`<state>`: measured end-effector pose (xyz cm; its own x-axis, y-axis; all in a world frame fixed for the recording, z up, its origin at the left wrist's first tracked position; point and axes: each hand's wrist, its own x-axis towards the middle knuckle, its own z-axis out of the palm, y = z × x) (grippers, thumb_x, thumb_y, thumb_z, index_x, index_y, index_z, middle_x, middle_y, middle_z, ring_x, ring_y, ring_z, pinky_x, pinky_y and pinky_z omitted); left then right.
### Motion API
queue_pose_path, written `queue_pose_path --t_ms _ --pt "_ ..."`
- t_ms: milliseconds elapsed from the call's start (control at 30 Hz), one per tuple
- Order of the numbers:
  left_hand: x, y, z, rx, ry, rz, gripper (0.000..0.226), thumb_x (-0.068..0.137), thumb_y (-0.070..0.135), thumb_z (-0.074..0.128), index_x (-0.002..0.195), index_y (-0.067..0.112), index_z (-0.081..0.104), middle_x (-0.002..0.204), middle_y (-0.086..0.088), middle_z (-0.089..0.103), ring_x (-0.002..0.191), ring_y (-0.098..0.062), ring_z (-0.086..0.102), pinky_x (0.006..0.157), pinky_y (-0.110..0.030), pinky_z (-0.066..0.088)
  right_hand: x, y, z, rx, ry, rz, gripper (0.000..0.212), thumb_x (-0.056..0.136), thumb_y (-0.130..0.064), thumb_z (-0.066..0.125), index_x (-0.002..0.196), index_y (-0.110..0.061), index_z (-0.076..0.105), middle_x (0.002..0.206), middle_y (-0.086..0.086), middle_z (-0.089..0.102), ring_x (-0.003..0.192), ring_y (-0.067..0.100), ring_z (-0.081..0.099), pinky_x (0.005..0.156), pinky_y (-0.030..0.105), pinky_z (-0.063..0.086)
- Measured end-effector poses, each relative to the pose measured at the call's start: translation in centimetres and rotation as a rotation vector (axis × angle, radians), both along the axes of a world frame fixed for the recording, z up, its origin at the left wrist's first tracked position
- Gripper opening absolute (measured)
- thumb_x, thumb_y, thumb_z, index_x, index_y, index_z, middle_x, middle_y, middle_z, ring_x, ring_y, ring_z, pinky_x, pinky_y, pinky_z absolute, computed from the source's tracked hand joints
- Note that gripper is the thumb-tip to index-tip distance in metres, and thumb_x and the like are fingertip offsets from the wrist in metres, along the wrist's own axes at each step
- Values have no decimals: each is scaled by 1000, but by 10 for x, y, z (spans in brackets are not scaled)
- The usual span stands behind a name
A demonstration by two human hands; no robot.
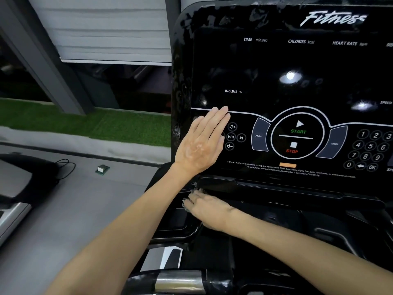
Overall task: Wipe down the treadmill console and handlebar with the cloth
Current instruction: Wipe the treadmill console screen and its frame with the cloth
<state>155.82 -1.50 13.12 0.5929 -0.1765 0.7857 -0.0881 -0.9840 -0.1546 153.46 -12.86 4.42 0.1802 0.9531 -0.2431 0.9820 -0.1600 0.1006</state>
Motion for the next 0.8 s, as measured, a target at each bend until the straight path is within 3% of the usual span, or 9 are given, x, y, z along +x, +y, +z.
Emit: queue_pose_path --t_ms 100,167,233,333,433,633,800 --pt "0 0 0 -7 4 -6 47 97 15 48 142 3 43 149 -11 43 139 -24 37 113 -38 31 -5 -2 -2 40 234 -52 55 80 7 49 134 -5 46 128 16 53 122 31 48 102 35 40" --pt "0 0 0 -10 14 -4 48 96 15 49 142 2 43 150 -11 43 139 -24 37 113 -38 31 -7 -11 -4 56 397 -25 40 75 10 48 108 -9 59 113 10 60 110 29 56 92 39 48" --pt "0 0 0 -11 15 -5 48 95 15 50 142 2 43 150 -11 43 139 -24 37 113 -38 30 -8 -23 -3 103 496 28 33 73 15 47 92 -11 57 102 5 61 101 27 59 85 42 51" --pt "0 -1 1 -22 13 -13 48 95 14 51 141 2 45 149 -12 43 139 -24 37 113 -37 30 -2 -38 6 176 516 62 50 75 19 45 114 -7 61 124 3 61 122 22 53 101 38 46" --pt "0 0 1 -20 17 -15 48 94 13 52 140 1 45 149 -12 43 139 -24 36 112 -38 30 12 -56 7 217 434 7 65 79 17 44 137 -11 51 148 2 45 139 17 36 110 36 38" --pt "0 -1 1 -19 29 -10 47 95 13 50 141 1 45 150 -12 43 139 -25 36 112 -40 32 35 -103 10 273 347 -244 73 79 14 41 145 -18 43 153 -5 37 139 11 37 113 28 33" --pt "0 -1 1 -25 39 -10 47 96 13 50 141 1 43 150 -12 42 140 -25 35 112 -41 33 30 -121 7 267 363 -420 66 87 10 39 149 -15 35 153 -1 37 139 14 37 113 26 31"
